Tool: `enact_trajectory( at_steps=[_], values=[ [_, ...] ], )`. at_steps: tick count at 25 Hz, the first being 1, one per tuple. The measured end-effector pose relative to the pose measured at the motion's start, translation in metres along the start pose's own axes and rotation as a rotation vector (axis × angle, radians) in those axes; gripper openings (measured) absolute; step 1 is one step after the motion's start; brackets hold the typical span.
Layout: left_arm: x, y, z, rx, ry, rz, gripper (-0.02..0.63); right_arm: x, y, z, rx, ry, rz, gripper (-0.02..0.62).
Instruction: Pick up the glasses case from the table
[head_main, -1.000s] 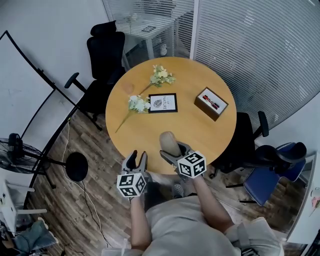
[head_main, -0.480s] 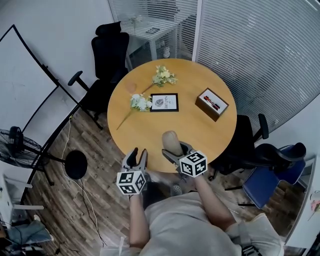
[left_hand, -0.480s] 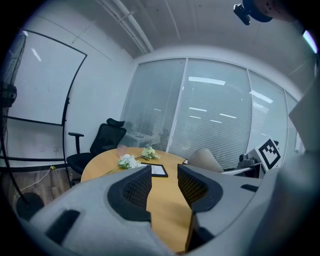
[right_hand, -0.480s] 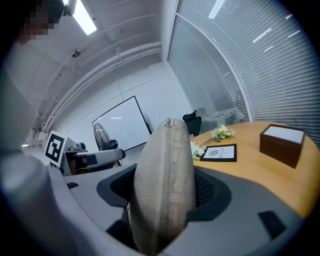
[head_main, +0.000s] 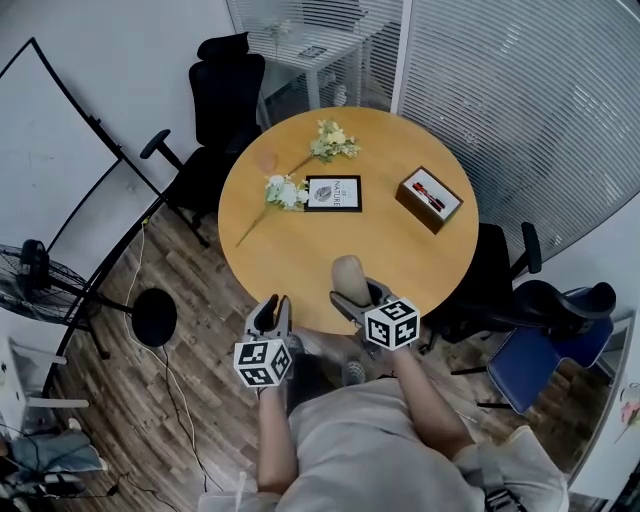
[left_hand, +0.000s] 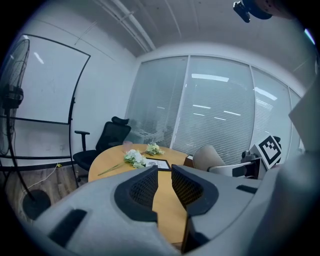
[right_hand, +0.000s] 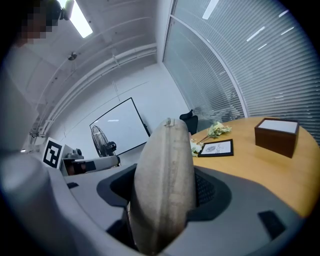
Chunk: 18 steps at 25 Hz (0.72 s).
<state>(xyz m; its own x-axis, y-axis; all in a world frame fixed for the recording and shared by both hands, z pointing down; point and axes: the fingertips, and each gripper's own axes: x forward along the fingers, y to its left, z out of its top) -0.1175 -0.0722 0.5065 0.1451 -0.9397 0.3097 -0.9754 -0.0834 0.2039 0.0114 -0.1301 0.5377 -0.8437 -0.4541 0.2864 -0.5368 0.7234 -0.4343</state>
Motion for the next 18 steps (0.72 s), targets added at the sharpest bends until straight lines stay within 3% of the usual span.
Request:
enact_trajectory(
  at_steps=[11, 18],
  values=[
    [-0.006, 0.0, -0.012, 0.003, 0.024, 0.01, 0.012, 0.003, 0.004, -0.001, 0.017, -0.014, 0.006, 0.291],
    [-0.012, 0.002, -0.018, -0.008, 0.029, -0.001, 0.009, 0.008, 0.009, -0.006, 0.016, 0.003, 0.015, 0.291]
  ],
)
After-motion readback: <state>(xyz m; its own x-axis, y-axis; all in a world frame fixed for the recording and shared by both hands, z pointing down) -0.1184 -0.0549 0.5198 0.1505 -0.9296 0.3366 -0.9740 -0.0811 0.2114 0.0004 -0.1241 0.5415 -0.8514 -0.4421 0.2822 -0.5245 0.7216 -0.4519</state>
